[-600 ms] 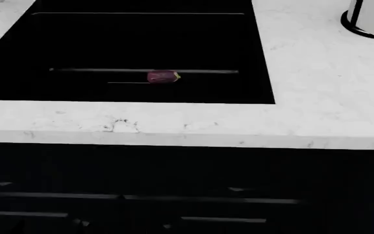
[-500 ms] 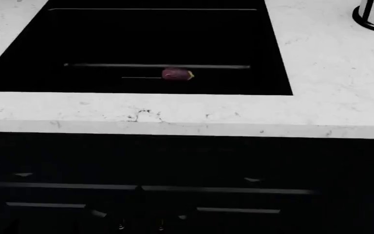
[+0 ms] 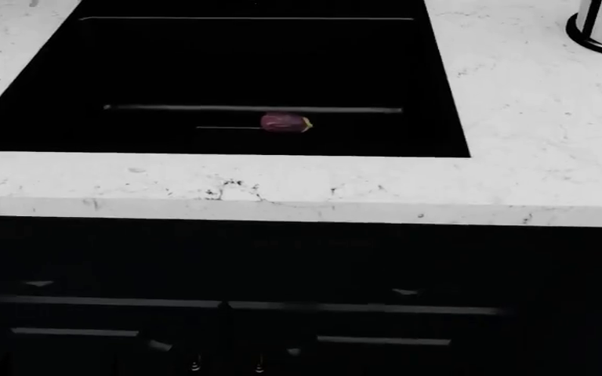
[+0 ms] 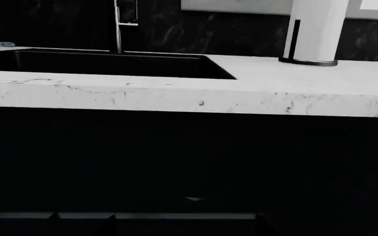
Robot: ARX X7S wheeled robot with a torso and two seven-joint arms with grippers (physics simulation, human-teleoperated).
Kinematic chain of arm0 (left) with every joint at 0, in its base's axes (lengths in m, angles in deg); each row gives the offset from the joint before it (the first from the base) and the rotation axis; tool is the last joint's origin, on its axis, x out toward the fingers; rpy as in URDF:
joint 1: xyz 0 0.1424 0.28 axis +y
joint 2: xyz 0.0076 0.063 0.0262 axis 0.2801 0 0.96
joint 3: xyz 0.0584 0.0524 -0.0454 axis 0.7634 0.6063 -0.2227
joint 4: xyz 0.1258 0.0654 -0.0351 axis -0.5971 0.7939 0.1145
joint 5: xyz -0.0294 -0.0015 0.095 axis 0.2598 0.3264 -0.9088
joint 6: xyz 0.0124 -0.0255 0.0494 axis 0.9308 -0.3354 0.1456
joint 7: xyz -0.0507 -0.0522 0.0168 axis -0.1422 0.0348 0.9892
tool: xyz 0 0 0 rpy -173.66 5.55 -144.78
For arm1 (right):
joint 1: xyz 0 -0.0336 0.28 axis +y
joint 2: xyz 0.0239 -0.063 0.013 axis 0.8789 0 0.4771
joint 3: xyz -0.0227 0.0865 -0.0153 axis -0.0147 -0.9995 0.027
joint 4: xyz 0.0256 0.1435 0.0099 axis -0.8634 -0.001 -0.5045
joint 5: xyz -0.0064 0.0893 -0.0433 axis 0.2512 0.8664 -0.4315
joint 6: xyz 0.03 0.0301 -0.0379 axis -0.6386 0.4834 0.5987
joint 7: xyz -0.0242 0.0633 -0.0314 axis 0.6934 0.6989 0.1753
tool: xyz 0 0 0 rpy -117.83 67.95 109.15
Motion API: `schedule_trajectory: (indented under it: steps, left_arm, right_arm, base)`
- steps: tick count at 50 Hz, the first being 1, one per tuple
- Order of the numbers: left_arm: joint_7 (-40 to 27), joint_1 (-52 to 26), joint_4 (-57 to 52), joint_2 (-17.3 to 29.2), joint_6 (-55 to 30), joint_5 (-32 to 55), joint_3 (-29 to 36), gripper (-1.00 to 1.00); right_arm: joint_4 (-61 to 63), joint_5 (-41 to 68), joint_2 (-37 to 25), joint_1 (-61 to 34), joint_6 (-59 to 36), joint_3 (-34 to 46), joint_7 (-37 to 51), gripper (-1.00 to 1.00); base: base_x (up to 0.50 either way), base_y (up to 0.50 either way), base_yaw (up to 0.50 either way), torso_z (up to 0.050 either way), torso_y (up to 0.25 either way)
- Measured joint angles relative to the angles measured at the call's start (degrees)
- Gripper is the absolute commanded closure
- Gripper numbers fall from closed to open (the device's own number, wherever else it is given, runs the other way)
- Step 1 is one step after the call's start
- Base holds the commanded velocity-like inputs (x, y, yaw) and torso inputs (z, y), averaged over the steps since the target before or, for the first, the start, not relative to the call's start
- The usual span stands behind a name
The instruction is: Pick the eggplant from the sink and place it on the plate located on the counter
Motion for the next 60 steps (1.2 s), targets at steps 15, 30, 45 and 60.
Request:
schedule_trajectory:
  steps: [15, 30, 45, 60]
  left_arm:
    - [-2.8, 1.6, -4.2, 1.3, -0.4, -1.6, 1.6, -1.0]
    - [-4.2, 2.8, -8.1, 2.5, -1.5, -1.6, 2.7, -1.0]
    - [-3.9, 3.8, -15.1, 3.8, -5.2, -1.2, 3.8, -1.0]
    - [-2.9, 3.4, -25.8, 4.2, -11.9, -1.9, 5.3, -1.0]
  right_arm:
    - [4.8, 0.5, -1.3, 0.8, -3.0, 1.8, 2.0, -1.0]
    - [7.5, 0.3, -2.4, 0.8, -4.6, 3.7, 3.6, -1.0]
    - [14.0, -0.1, -3.6, 0.3, -9.2, 5.5, 4.8, -1.0]
    - [21.9, -0.6, -5.2, -2.1, -16.5, 6.6, 5.4, -1.0]
  base:
    - [0.0, 0.0, 0.0, 0.05, 0.0]
    - [0.0, 0.0, 0.0, 0.05, 0.0]
    - [0.0, -0.17, 0.0, 0.05, 0.0]
    - [0.01, -0.49, 0.0, 0.05, 0.0]
